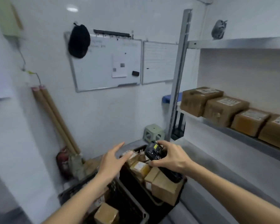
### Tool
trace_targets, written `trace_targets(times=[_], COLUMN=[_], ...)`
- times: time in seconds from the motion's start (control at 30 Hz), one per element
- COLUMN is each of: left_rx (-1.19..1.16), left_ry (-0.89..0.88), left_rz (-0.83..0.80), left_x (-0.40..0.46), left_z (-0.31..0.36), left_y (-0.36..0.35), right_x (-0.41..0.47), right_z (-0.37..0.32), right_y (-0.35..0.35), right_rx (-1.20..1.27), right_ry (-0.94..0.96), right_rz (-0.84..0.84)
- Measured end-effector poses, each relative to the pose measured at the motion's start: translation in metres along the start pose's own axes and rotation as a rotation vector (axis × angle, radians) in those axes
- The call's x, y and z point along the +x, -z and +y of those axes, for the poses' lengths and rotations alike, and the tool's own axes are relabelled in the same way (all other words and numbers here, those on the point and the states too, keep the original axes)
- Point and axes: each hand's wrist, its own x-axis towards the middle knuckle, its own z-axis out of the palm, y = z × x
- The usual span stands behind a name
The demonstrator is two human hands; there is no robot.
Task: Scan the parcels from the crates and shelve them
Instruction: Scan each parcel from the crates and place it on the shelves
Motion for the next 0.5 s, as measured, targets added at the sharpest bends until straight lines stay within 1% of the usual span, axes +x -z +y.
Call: trace_targets(times=[0.13, 0.23, 0.37, 0.5], left_rx=[0.023, 0.033, 0.064, 0.061], left_ry=[0.066, 0.136, 0.279, 0.445], left_rz=[0.072, 0.11, 0.183, 0.252], left_x=[0.019, 0.033, 0.049, 0.062], left_z=[-0.055, -0.107, -0.186, -0.269], left_y=[0.034, 0.047, 0.05, 0.039], right_x=[0.06, 0.102, 0.161, 0.212], right_z=[-0.024, -0.029, -0.016, 0.008], right_y=[-0.064, -0.112, -0.183, -0.256], right_rx=[0.004, 0.023, 0.049, 0.081], right_ry=[0.06, 0.085, 0.108, 0.091], right_rz=[-0.069, -0.159, -0.273, -0.395])
